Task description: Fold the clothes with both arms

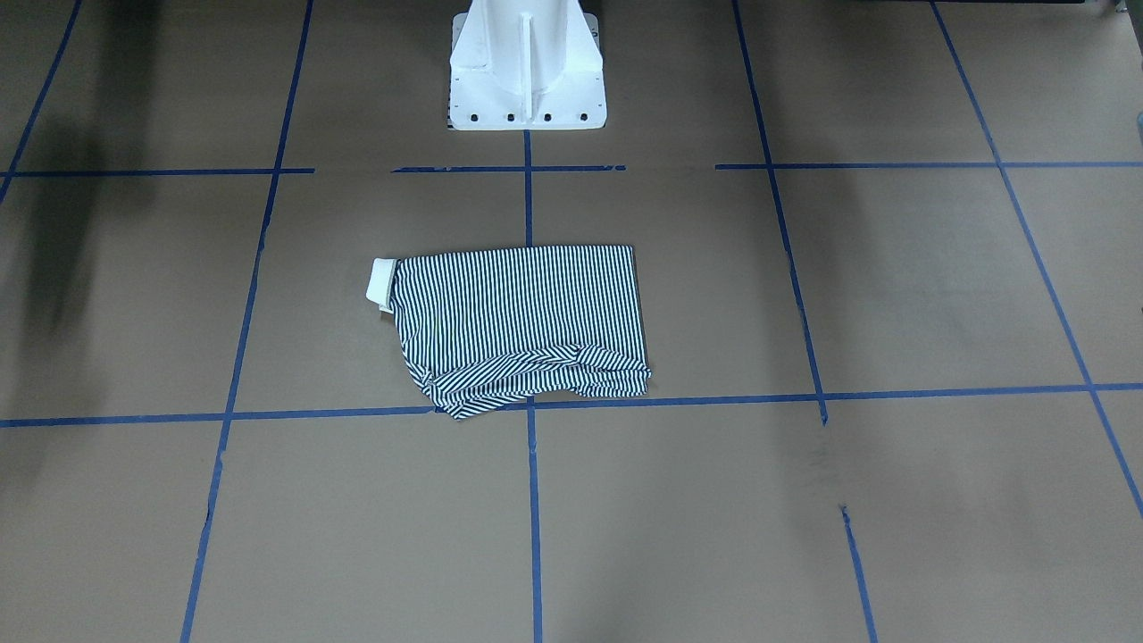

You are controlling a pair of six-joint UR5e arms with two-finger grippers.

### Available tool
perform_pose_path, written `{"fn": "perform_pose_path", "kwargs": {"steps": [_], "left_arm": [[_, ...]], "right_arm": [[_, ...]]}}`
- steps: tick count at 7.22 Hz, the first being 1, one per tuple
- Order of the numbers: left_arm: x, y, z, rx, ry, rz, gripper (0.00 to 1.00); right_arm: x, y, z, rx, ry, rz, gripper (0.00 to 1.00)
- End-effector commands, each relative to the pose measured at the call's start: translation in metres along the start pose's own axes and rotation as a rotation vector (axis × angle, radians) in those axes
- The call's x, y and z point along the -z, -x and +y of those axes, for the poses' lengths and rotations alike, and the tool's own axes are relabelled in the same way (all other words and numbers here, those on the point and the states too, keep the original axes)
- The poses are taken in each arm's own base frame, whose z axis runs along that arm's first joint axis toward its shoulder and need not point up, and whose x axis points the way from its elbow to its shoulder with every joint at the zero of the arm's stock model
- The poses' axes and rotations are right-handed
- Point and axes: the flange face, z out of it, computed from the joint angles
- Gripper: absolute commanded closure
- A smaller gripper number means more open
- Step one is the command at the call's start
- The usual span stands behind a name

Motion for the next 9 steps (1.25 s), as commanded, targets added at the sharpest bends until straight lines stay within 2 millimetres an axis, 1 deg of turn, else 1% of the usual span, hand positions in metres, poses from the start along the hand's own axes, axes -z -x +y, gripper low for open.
{"fn": "perform_pose_path", "kwargs": {"steps": [1, 2, 3, 4, 5, 6, 7, 8, 9], "left_arm": [[-0.002, 0.011, 0.014, -0.007, -0.036, -0.037, 0.0], [-0.001, 0.006, 0.004, -0.022, -0.043, -0.033, 0.0], [0.009, -0.001, -0.012, -0.041, -0.063, -0.032, 0.0], [0.011, -0.003, -0.015, -0.056, -0.072, -0.031, 0.0], [0.006, 0.002, -0.008, -0.043, -0.058, -0.026, 0.0], [0.004, 0.0, -0.002, -0.029, -0.054, -0.001, 0.0], [0.003, 0.0, -0.007, -0.025, -0.049, -0.004, 0.0], [0.003, 0.004, -0.002, -0.01, -0.04, -0.005, 0.0], [0.01, 0.015, 0.004, 0.057, 0.002, -0.006, 0.0]], "right_arm": [[0.003, -0.001, -0.022, 0.006, -0.007, 0.003, 0.0], [0.016, 0.01, -0.038, 0.026, -0.032, 0.002, 0.0], [0.018, 0.009, -0.039, 0.034, -0.036, 0.006, 0.0], [0.025, 0.004, -0.04, 0.029, -0.047, 0.006, 0.0], [0.022, 0.003, -0.041, 0.024, -0.039, 0.004, 0.0], [0.022, 0.001, -0.04, 0.019, -0.038, 0.001, 0.0], [0.043, -0.024, -0.036, -0.022, -0.068, 0.002, 0.0], [0.046, -0.039, -0.029, -0.053, -0.064, 0.008, 0.0], [0.056, -0.063, -0.02, -0.091, -0.078, 0.007, 0.0]]}}
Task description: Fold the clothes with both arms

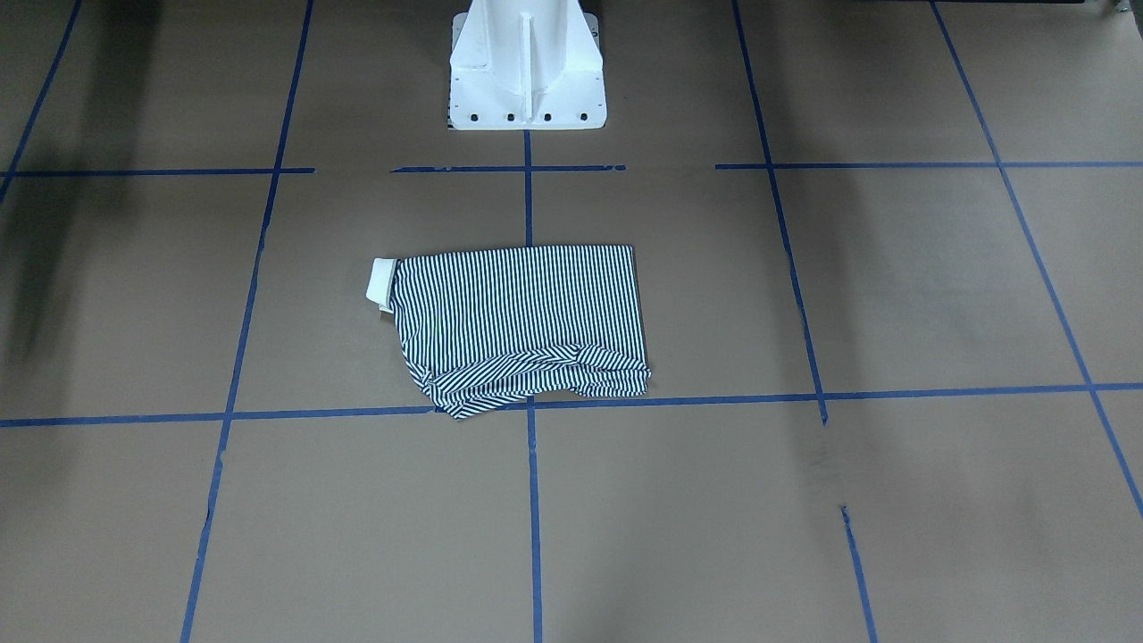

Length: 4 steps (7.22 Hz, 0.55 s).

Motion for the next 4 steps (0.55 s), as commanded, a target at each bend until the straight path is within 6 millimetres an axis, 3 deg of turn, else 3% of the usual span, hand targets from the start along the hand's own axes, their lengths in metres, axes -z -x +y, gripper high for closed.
{"fn": "perform_pose_path", "kwargs": {"steps": [1, 3, 4], "left_arm": [[0.005, 0.011, 0.002, 0.102, 0.086, 0.003, 0.0], [0.006, 0.011, 0.014, 0.166, 0.146, 0.003, 0.0], [-0.001, 0.018, 0.03, 0.182, 0.166, 0.001, 0.0]], "right_arm": [[0.001, -0.045, 0.031, -0.028, 0.008, 0.004, 0.0], [-0.01, -0.057, 0.049, -0.003, 0.028, 0.006, 0.0], [-0.011, -0.058, 0.056, -0.002, 0.027, 0.004, 0.0]]}}
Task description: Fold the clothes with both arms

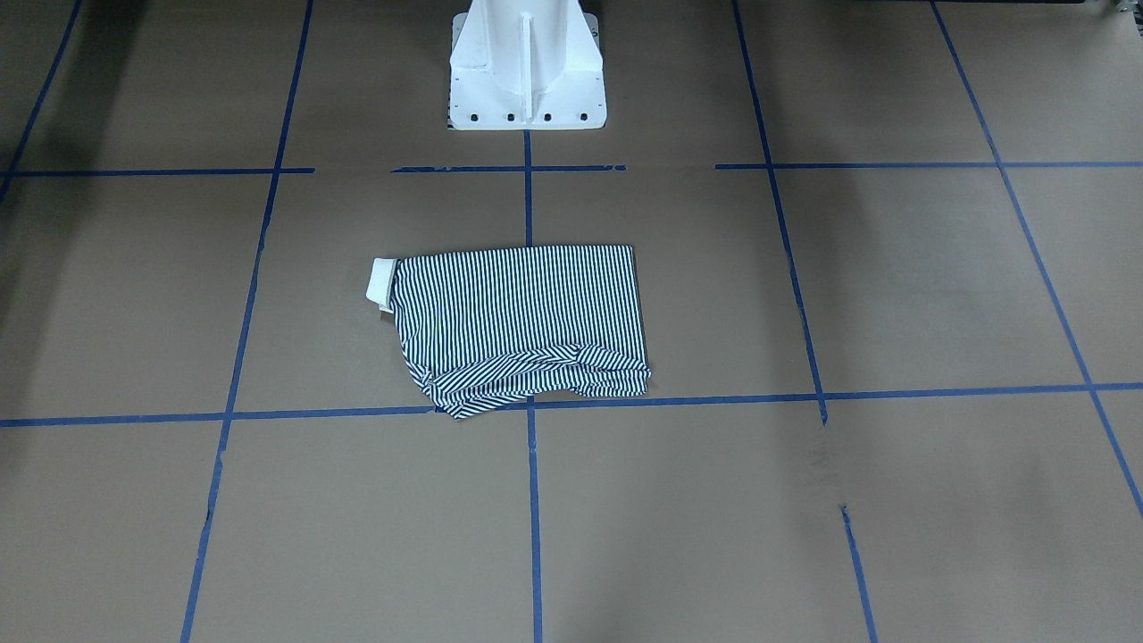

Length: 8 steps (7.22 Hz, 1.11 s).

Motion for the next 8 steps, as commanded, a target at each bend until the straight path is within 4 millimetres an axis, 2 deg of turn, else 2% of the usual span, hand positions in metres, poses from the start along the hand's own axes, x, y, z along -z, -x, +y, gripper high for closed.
{"fn": "perform_pose_path", "kwargs": {"steps": [1, 2, 4, 5, 6, 7, 8], "left_arm": [[-0.02, 0.018, 0.033, 0.051, 0.062, 0.009, 0.0], [-0.025, 0.022, 0.054, 0.061, 0.07, 0.013, 0.0], [-0.034, 0.025, 0.084, 0.081, 0.085, 0.065, 0.0], [-0.038, 0.025, 0.092, 0.08, 0.081, 0.092, 0.0], [-0.029, 0.014, 0.088, 0.063, 0.056, 0.134, 0.0], [-0.017, -0.002, 0.097, 0.05, 0.033, 0.177, 0.0], [-0.015, -0.005, 0.1, 0.049, 0.032, 0.182, 0.0]], "right_arm": [[-0.01, -0.01, 0.018, -0.005, 0.015, -0.002, 0.0], [-0.012, -0.011, 0.022, 0.024, 0.019, -0.009, 0.0], [-0.019, -0.017, 0.032, 0.048, 0.032, -0.013, 0.0], [-0.018, -0.016, 0.034, 0.05, 0.033, -0.016, 0.0], [-0.021, -0.016, 0.039, 0.059, 0.034, -0.04, 0.0], [-0.019, -0.015, 0.041, 0.059, 0.033, -0.046, 0.0], [-0.016, -0.01, 0.038, 0.067, 0.026, -0.054, 0.0]]}}
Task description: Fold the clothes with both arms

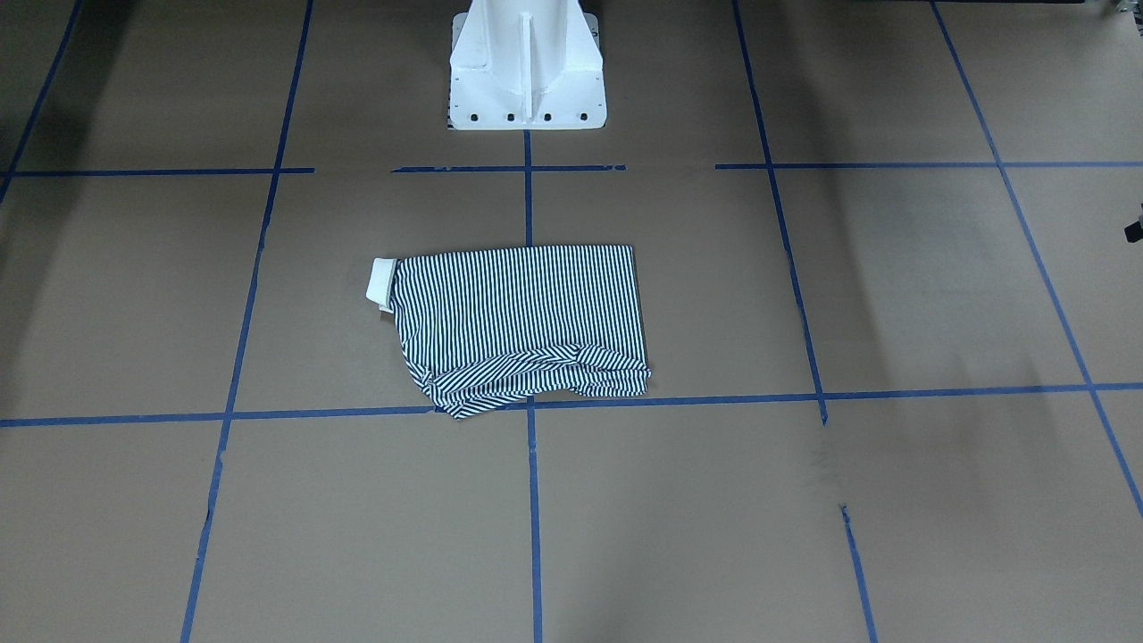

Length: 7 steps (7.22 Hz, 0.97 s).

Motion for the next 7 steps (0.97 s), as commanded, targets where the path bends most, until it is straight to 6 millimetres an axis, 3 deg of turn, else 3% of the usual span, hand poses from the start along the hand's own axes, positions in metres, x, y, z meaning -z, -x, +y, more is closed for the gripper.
{"fn": "perform_pose_path", "kwargs": {"steps": [1, 7], "left_arm": [[0.006, -0.012, 0.005, -0.013, -0.013, 0.027, 0.0], [0.009, -0.015, -0.002, -0.023, -0.02, 0.027, 0.0]], "right_arm": [[0.005, 0.008, 0.004, 0.014, -0.013, -0.015, 0.0], [0.049, 0.048, -0.002, -0.012, 0.01, -0.009, 0.0]]}}
